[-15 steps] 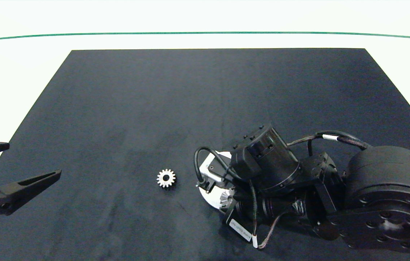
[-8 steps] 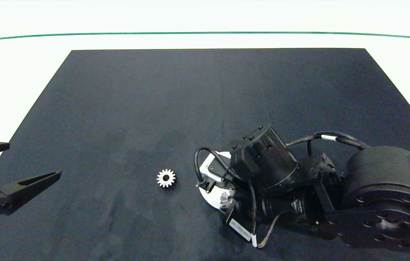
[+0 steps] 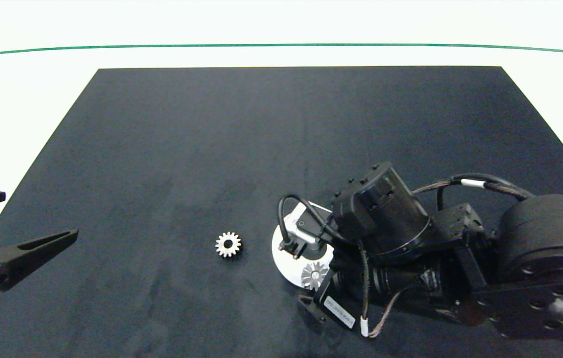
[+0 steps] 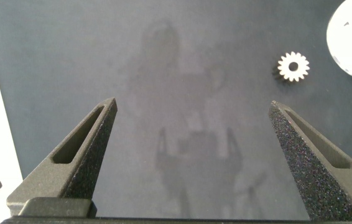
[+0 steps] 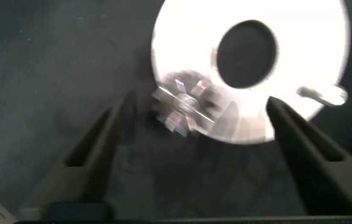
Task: Install three planetary gears onto the carrier pins
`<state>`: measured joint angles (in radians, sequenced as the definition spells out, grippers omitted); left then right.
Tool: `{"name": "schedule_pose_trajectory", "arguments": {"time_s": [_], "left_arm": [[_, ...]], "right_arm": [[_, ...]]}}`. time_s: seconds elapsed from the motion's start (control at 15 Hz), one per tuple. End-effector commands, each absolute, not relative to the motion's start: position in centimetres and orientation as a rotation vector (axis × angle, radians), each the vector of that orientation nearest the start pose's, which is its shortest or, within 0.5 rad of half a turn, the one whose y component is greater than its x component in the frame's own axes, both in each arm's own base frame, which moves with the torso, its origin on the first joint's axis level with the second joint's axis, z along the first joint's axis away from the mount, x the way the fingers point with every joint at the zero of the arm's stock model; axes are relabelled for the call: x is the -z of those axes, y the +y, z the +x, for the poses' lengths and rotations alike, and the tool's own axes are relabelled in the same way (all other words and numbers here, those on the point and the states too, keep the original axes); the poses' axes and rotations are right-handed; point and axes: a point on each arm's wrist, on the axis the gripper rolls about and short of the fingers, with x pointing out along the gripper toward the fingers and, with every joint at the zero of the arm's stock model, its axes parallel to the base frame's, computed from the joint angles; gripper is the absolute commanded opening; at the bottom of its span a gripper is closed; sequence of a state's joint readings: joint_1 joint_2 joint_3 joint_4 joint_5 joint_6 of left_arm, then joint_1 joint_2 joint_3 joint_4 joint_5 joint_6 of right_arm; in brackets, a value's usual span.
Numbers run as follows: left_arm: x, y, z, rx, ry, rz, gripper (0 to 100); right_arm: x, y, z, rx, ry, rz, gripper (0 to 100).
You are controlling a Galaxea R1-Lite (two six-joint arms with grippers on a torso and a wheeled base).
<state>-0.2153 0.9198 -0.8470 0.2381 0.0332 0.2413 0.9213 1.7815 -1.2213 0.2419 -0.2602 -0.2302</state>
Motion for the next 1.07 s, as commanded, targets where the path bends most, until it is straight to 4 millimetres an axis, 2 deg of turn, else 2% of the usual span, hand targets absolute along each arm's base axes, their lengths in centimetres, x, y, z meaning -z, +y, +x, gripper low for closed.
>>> {"name": "schedule_pose_trajectory", "arguments": {"time_s": [0.07, 0.2, 0.33, 0.4, 0.6, 0.8, 0.93, 1.07], "left_arm": [[-27.4, -1.8, 9.1, 0.207, 0.268, 0.275, 100], [-27.4, -1.8, 8.9, 0.206, 0.265, 0.275, 100], [-27.4, -1.8, 8.9, 0.206, 0.262, 0.274, 100], [-27.4, -1.8, 8.9, 0.206, 0.265, 0.275, 100], [-27.3, -1.8, 8.8, 0.212, 0.278, 0.276, 100], [-27.3, -1.8, 8.5, 0.220, 0.275, 0.277, 100], [-27.5, -1.7, 8.3, 0.217, 0.263, 0.276, 100], [-27.7, -1.7, 8.1, 0.216, 0.254, 0.275, 100]], "right_arm": [[-23.5, 22.0, 18.7, -0.673, 0.508, -0.589, 100], [-24.7, 20.8, 17.9, -0.667, 0.508, -0.583, 100], [-26.4, 18.0, 16.8, -0.623, 0.493, -0.556, 100], [-27.0, 16.4, 16.8, -0.577, 0.483, -0.532, 100], [-27.6, 12.3, 18.6, -0.402, 0.501, -0.466, 100], [-27.3, 10.4, 20.3, -0.344, 0.535, -0.421, 100], [-25.8, 10.3, 21.4, -0.336, 0.598, -0.420, 100], [-25.1, 10.5, 21.8, -0.346, 0.618, -0.423, 100]]}}
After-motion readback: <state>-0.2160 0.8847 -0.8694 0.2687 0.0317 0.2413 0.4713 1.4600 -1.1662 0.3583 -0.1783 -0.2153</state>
